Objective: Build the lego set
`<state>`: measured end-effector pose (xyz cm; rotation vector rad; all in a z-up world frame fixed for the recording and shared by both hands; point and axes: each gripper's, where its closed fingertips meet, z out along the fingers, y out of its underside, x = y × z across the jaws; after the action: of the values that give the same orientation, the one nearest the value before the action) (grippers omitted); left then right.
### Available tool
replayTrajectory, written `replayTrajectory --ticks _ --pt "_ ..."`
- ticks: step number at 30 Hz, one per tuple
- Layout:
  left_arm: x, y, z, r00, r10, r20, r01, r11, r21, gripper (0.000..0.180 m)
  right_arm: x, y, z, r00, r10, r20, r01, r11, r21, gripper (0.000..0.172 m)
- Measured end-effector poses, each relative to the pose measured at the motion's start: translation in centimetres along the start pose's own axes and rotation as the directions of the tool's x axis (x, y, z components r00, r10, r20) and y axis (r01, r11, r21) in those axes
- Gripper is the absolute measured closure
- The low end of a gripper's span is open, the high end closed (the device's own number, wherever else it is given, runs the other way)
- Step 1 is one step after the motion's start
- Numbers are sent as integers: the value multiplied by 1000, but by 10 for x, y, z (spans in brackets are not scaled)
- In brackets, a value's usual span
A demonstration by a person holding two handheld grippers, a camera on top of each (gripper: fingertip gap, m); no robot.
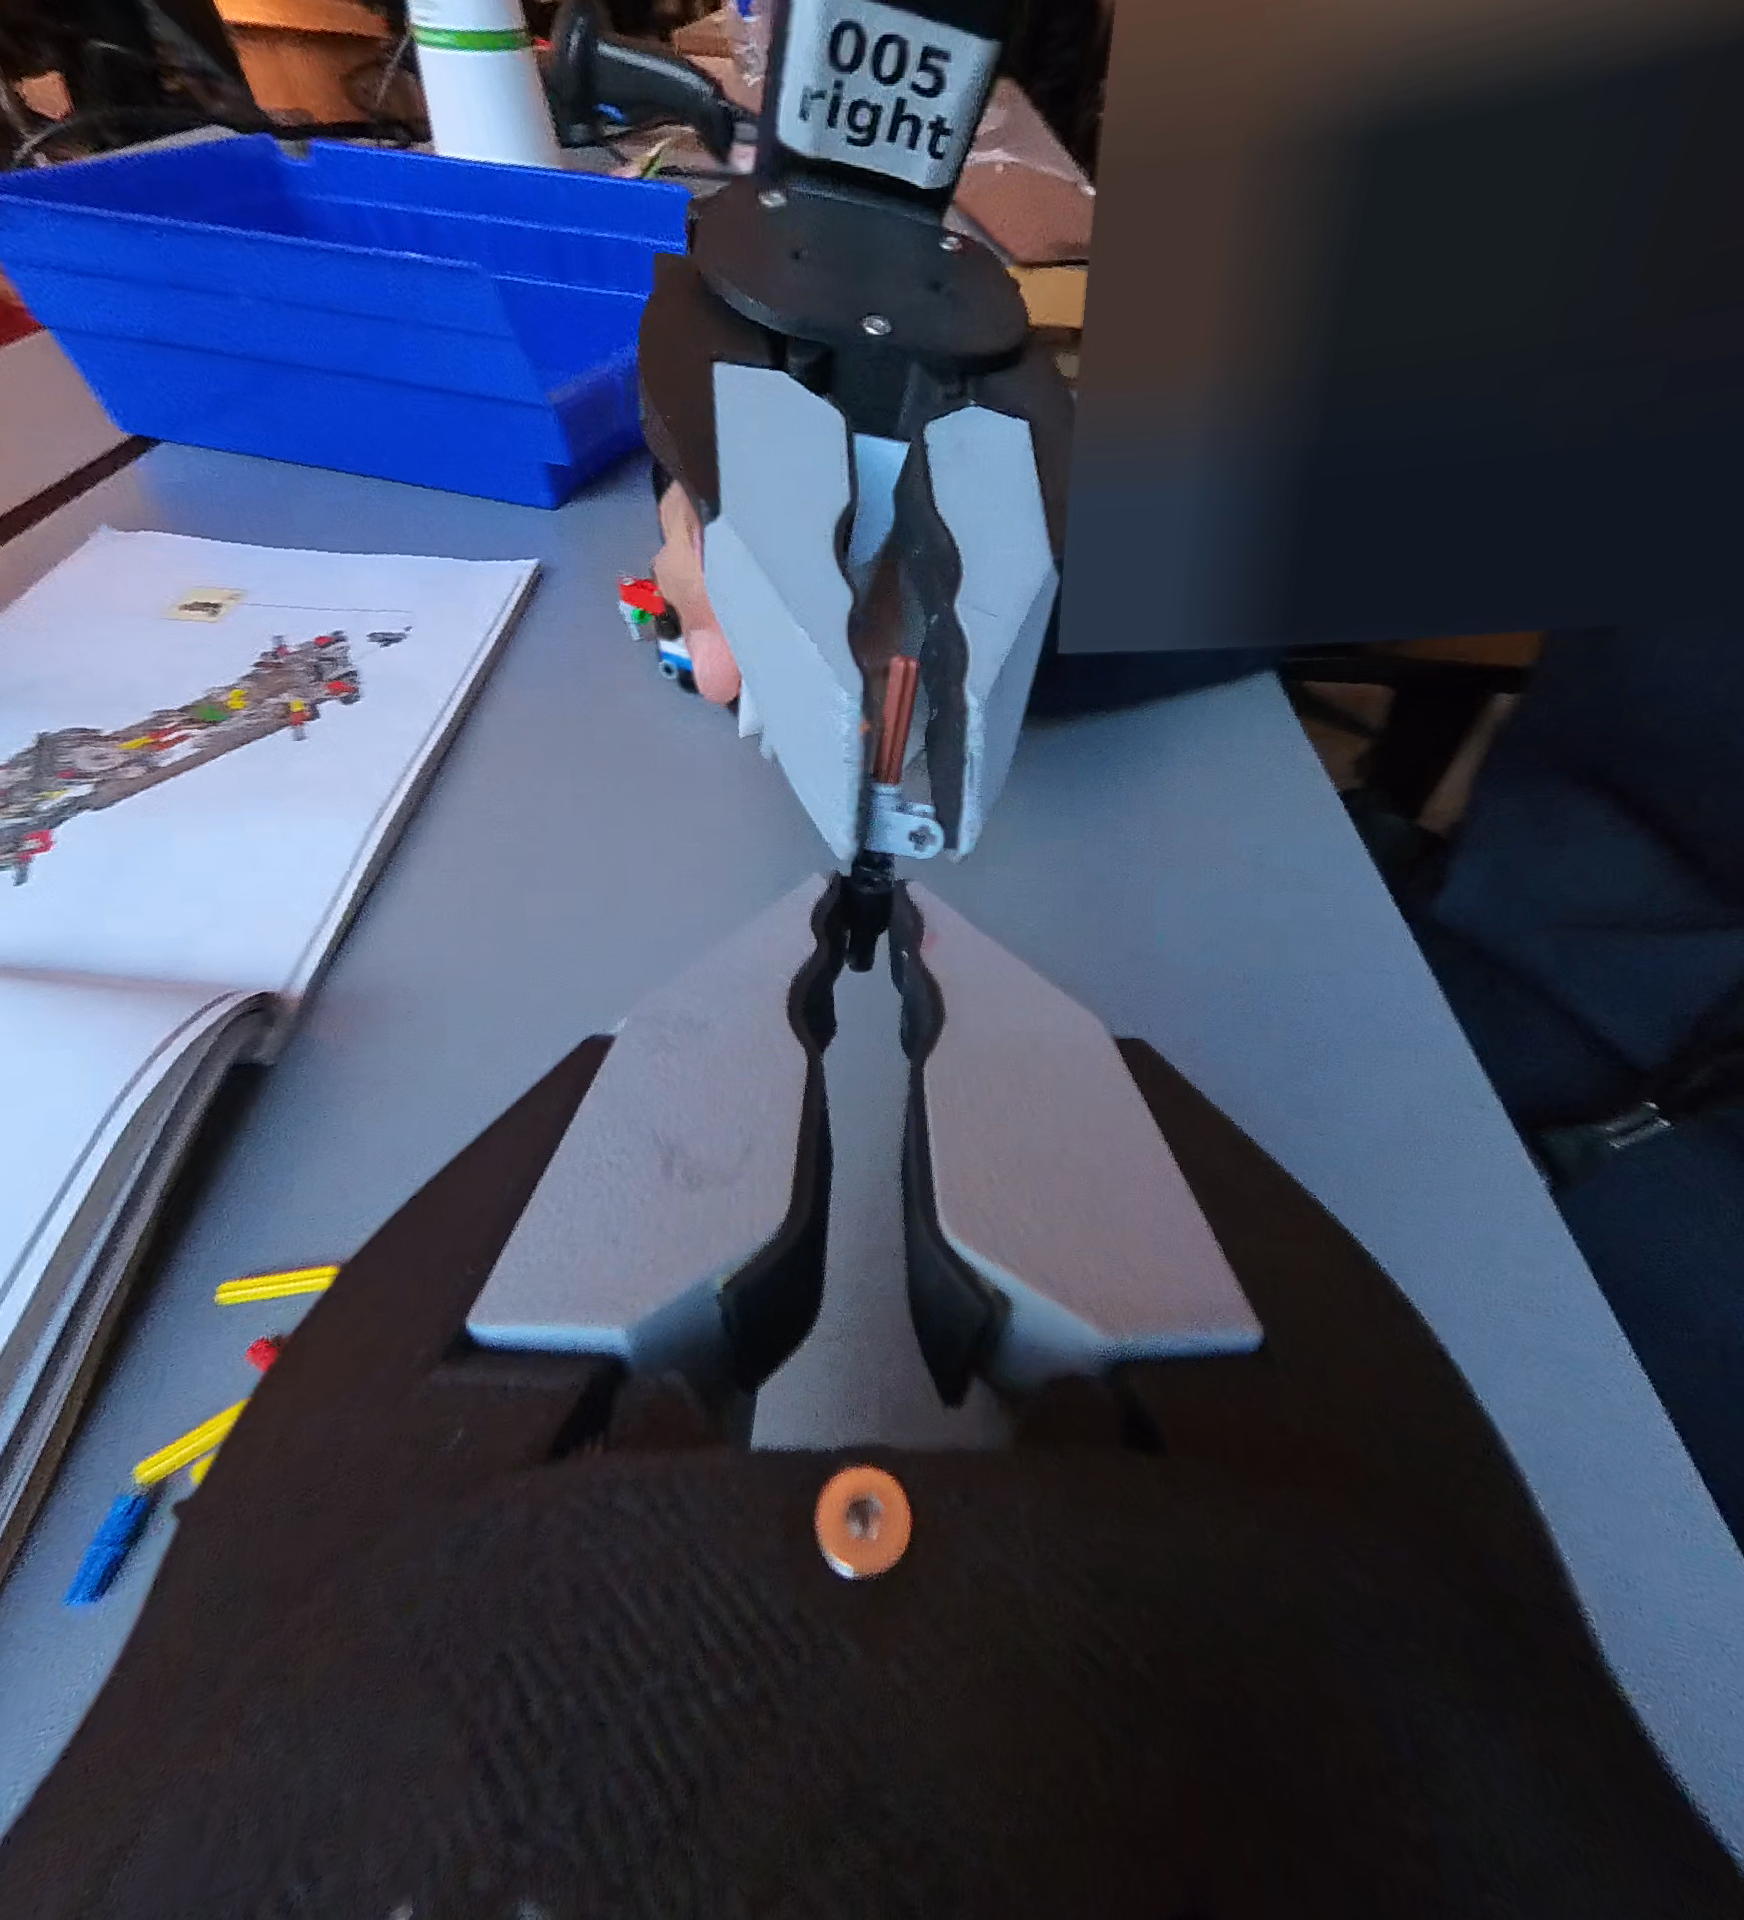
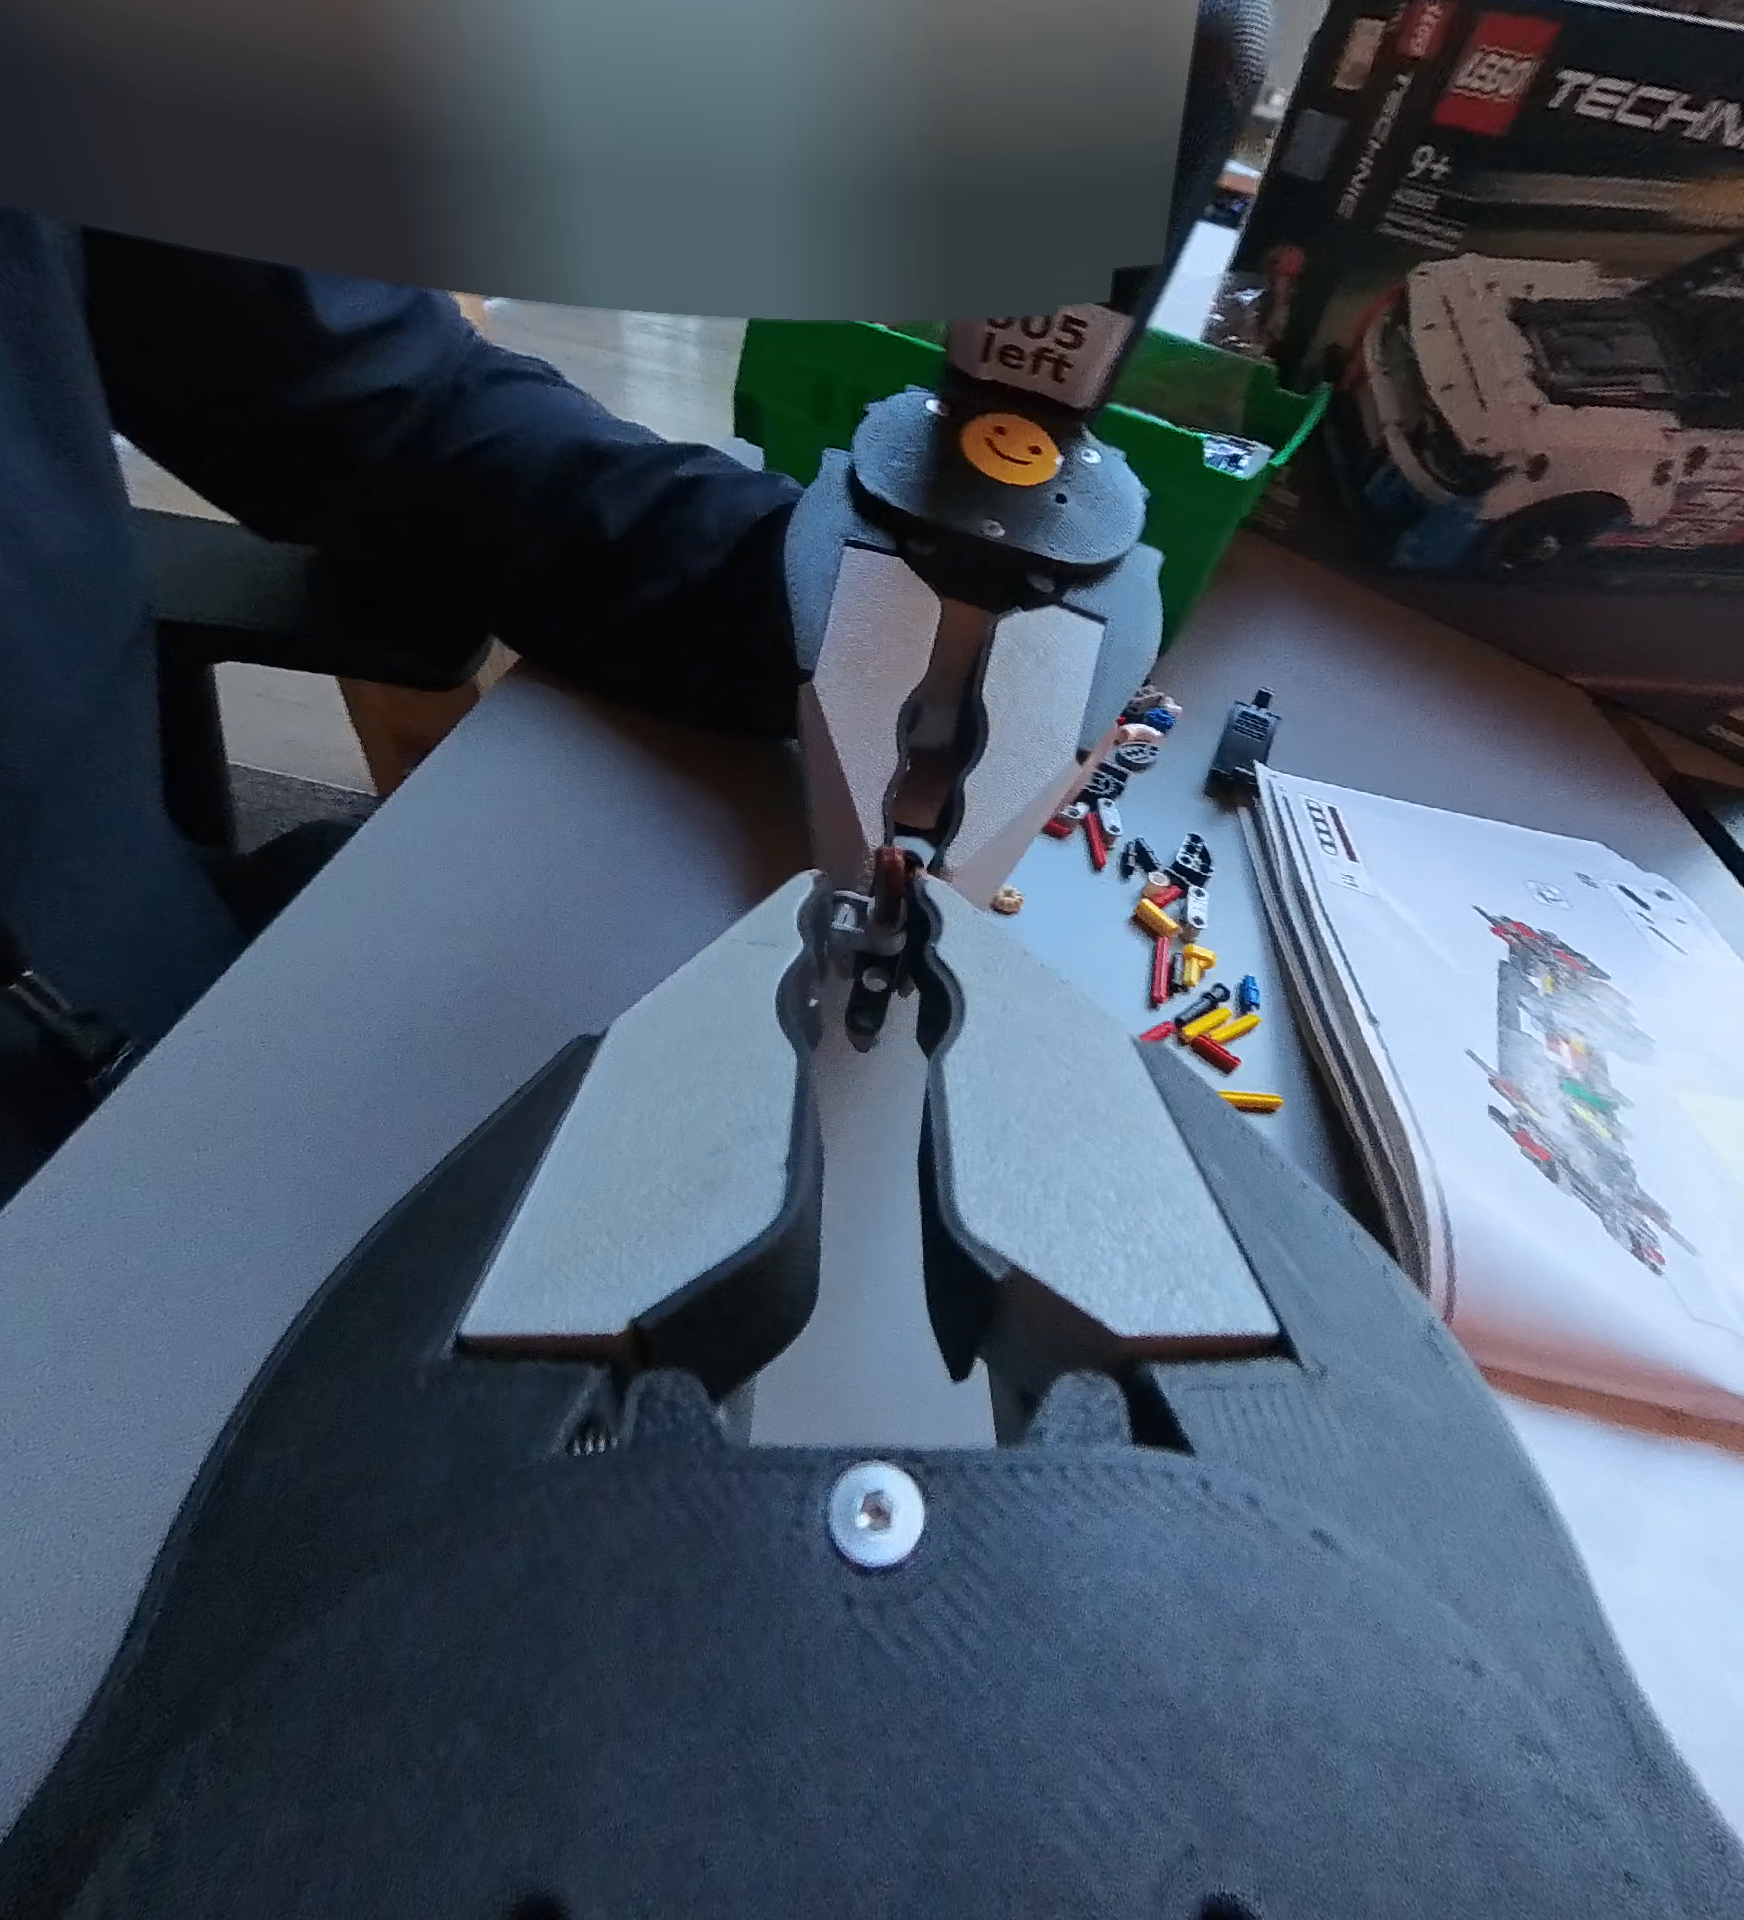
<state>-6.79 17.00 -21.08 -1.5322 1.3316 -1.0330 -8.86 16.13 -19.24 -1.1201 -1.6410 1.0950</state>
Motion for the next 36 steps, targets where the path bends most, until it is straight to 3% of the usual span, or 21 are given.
replayTrajectory --ticks 4,7,11,17,24,36 --pt "14 -1 1 996 4 -90 -3 1000 13 176 -12 -3 0 998 -9 58 9 1000 2 161" --pt "14 -1 2 996 4 -91 -2 1000 21 176 -10 -4 -1 999 7 45 -7 1000 7 161" --pt "9 -5 2 998 3 -59 -1 999 40 176 2 -7 -5 999 33 -23 -32 999 30 141" --pt "-22 7 2 994 -17 112 19 1000 -16 176 32 0 -16 979 125 -159 -116 991 62 137" --pt "-61 15 -11 934 35 356 -11 997 -70 175 57 17 -25 930 285 -232 -268 958 102 141" --pt "-44 6 -5 967 15 253 -14 1000 -3 176 42 21 -11 955 246 -168 -239 969 58 144"
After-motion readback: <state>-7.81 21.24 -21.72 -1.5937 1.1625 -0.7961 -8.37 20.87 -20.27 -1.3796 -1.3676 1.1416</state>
